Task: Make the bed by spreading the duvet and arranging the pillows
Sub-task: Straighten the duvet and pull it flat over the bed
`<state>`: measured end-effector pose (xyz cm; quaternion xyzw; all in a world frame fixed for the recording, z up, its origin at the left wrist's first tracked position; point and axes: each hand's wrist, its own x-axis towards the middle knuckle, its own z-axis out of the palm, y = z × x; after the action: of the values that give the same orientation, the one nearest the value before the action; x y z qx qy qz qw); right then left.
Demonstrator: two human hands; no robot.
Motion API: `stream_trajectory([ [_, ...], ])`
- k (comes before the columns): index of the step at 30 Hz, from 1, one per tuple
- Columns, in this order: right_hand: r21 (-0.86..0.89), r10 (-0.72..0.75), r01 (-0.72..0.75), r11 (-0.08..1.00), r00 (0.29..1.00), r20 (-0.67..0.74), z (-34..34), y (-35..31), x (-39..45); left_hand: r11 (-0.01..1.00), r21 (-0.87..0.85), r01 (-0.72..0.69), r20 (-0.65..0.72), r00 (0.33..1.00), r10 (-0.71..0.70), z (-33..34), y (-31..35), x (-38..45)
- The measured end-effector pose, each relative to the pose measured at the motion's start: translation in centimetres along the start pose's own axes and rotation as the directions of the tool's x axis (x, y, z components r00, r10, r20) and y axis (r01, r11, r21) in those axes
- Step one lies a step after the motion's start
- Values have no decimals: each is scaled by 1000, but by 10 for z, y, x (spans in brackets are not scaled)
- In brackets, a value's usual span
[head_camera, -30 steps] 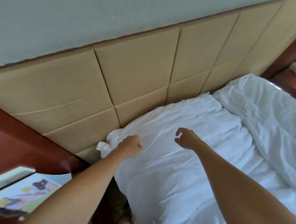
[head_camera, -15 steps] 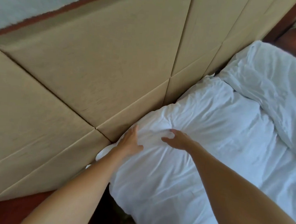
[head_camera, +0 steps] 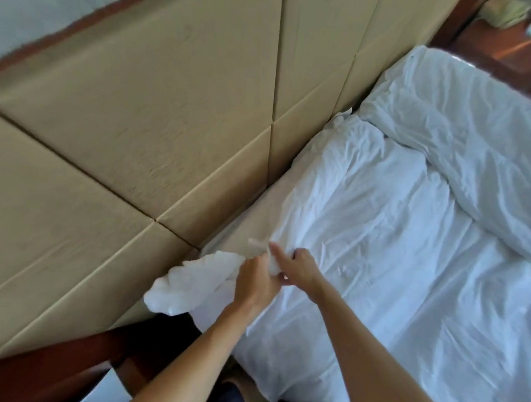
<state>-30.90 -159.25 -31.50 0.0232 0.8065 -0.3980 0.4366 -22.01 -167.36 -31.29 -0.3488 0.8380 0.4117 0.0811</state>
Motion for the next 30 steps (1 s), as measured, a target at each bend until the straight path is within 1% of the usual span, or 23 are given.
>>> stream_trajectory([
  [2, 83, 22, -12, 996, 992, -123, -3, 6, -24, 961, -277, -1, 71, 997, 22, 2, 12, -26],
  [3, 101, 10, 8, 995, 985, -173, -11, 6, -33, 927, -374, -21, 99, 993, 63, -1, 12, -37],
  [4, 108, -17, 41, 993, 976, -215, -22, 5, -42, 923, -374, -88, 104, 985, 136, -6, 11, -46],
  [5, 115, -44, 76, 990, 966, -255, -34, 2, -51, 951, -251, -180, 106, 971, 212, -10, 7, -51],
  [6, 146, -67, 112, 983, 957, -281, -44, 1, -59, 967, -19, -254, 122, 959, 254, -13, 2, -54],
  [7, 198, -84, 145, 969, 954, -288, -53, 1, -66, 936, 213, -282, 143, 956, 255, -15, -1, -56],
  [8, 255, -93, 170, 952, 953, -287, -60, 2, -73, 899, 359, -252, 158, 965, 208, -19, -1, -58],
  [10, 341, -92, 185, 922, 958, -272, -72, 10, -89, 886, 432, -170, 154, 982, 113, -27, 10, -68],
  [12, 443, -99, 183, 878, 974, -205, -83, 22, -104, 845, 499, -192, 202, 974, 102, -30, 33, -84],
  [14, 504, -181, 230, 832, 973, -146, -92, 36, -126, 823, 522, -224, 205, 970, 134, -26, 52, -102],
  [15, 492, -232, 252, 833, 967, -104, -95, 44, -137, 839, 495, -227, 171, 972, 162, -24, 61, -111],
  [17, 445, -332, 292, 846, 943, 13, -98, 65, -163, 905, 388, -176, 71, 984, 161, -18, 82, -126],
  [19, 386, -425, 359, 850, 900, 98, -94, 86, -191, 976, 187, -110, 13, 994, 109, -12, 107, -136],
  [20, 322, -453, 404, 856, 887, 92, -90, 95, -201, 995, 53, -90, -1, 996, 90, -10, 121, -142],
  [21, 214, -464, 443, 871, 883, 61, -86, 103, -208, 994, -65, -86, -11, 996, 86, -8, 136, -148],
  [22, 87, -465, 463, 882, 885, 3, -81, 110, -212, 985, -152, -80, -13, 997, 79, -5, 150, -155],
  [23, 4, -463, 465, 885, 883, -70, -80, 115, -215, 975, -205, -82, -14, 997, 81, -2, 163, -161],
  [24, -18, -458, 462, 887, 873, -168, -84, 118, -219, 966, -241, -92, -6, 996, 93, 2, 175, -166],
  [25, 20, -445, 467, 884, 854, -268, -92, 121, -220, 955, -275, -111, 21, 992, 121, 6, 185, -170],
  [26, 90, -424, 476, 875, 841, -336, -101, 124, -221, 942, -305, -139, 53, 985, 163, 9, 194, -175],
  [28, 270, -373, 494, 826, 839, -396, -122, 128, -228, 908, -349, -232, 105, 953, 284, 12, 206, -180],
  [29, 352, -335, 486, 800, 849, -410, -132, 131, -230, 882, -375, -287, 87, 936, 341, 11, 207, -180],
  [30, 427, -281, 464, 777, 861, -424, -140, 135, -231, 854, -392, -342, 36, 922, 385, 9, 206, -179],
])
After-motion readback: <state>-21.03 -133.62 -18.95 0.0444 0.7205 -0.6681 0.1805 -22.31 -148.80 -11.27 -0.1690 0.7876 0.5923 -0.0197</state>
